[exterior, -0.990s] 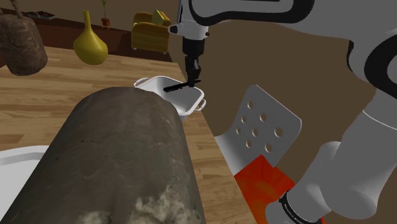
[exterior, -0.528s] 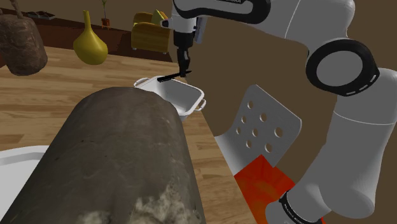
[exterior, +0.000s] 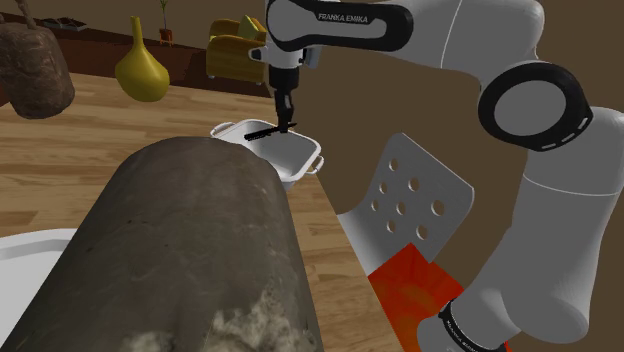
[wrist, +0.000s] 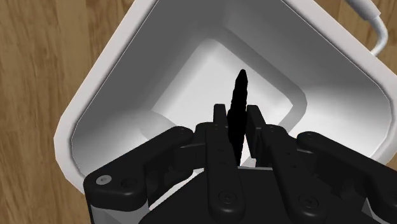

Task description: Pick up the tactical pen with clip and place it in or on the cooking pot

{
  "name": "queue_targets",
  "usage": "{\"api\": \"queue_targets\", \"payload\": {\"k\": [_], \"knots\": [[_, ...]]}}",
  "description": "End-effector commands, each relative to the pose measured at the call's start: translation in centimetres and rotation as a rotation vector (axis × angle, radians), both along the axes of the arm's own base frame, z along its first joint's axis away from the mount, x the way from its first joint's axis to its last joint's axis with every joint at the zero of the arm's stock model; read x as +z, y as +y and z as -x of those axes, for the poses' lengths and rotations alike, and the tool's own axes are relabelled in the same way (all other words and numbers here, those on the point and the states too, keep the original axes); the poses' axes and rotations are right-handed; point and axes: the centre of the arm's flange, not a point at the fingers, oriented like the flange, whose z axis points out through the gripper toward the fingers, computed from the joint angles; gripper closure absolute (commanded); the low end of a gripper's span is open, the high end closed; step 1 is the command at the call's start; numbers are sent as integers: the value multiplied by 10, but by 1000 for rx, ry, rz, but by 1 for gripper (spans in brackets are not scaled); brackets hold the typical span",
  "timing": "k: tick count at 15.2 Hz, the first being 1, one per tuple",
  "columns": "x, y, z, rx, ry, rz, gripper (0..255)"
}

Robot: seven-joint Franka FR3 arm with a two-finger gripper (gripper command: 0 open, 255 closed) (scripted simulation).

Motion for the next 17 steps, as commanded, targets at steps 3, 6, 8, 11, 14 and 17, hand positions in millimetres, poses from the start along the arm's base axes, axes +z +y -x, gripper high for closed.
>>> {"api": "queue_targets", "payload": {"k": [3,6,8,11,14,17], "knots": [[-21,-1,1,0,-1,0,255],[-39,-1,1,0,-1,0,255],[-39,-1,1,0,-1,0,255],[-39,-1,1,0,-1,0,255],[-39,-1,1,0,0,0,255],[-39,-1,1,0,0,0,0]]}}
